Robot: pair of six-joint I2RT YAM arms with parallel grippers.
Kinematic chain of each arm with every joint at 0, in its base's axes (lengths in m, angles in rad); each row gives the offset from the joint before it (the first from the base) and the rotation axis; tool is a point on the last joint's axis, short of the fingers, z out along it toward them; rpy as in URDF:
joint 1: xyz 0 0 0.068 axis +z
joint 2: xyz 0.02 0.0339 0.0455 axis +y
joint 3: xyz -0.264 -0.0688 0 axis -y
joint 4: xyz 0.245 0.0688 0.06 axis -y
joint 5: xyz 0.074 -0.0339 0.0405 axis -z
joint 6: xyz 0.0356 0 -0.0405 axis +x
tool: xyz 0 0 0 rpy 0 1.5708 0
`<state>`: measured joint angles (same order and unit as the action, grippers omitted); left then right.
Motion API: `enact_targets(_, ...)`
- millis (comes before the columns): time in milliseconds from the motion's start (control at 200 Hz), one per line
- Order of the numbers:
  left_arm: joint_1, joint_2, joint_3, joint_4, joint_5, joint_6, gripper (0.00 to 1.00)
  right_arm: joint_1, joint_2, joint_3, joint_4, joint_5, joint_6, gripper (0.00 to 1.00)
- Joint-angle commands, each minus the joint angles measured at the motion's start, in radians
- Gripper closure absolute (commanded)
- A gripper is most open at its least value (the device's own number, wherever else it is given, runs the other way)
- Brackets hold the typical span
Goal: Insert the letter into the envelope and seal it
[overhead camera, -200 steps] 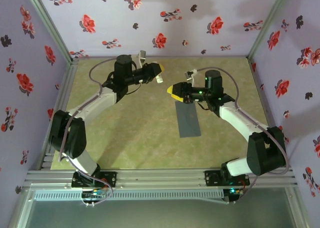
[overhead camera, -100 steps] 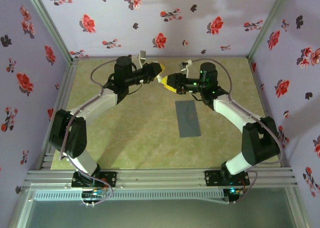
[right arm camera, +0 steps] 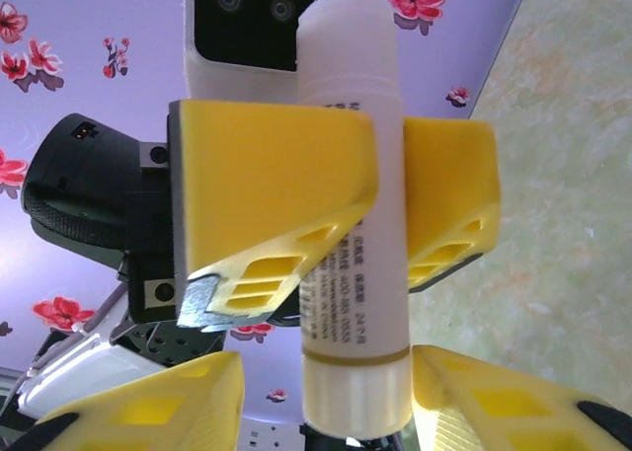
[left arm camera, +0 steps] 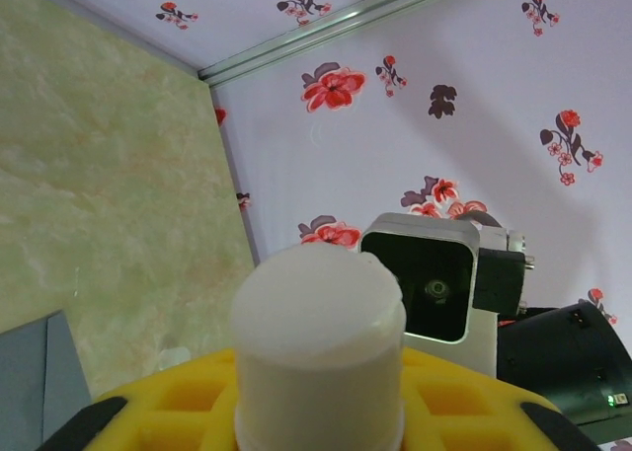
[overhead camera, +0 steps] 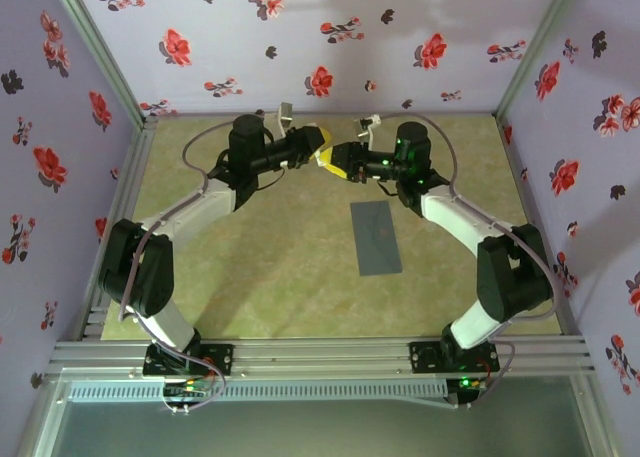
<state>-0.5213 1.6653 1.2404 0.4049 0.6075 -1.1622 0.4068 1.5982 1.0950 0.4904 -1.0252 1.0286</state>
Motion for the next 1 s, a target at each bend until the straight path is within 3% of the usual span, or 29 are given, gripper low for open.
enact_targets(0,-0.008,-0.002,-0.012,0.058,0.025,-0.014,1.0,0.011,0.015,0.036,0.068,-0.012,0.025,0.55)
enact_targets(390,-0.008,0.001,-0.005,0.057,0.025,-0.016,1.0,0.013,0.026,0.035,0.076,-0.021,0.04,0.77)
enact_targets(575,-0.013,0.003,0.019,-0.017,0.018,0.016,1.0,0.016,0.022,0.043,0.055,0.002,0.028,0.81)
enact_targets(755,-0.035,-0.003,0.056,-0.123,-0.012,0.067,1.0,0.046,-0.006,0.102,-0.229,0.099,-0.181,0.82)
enact_targets(990,-0.064,0.001,0.104,-0.231,-0.04,0.071,1.0,0.125,-0.063,0.174,-0.567,0.356,-0.447,0.83)
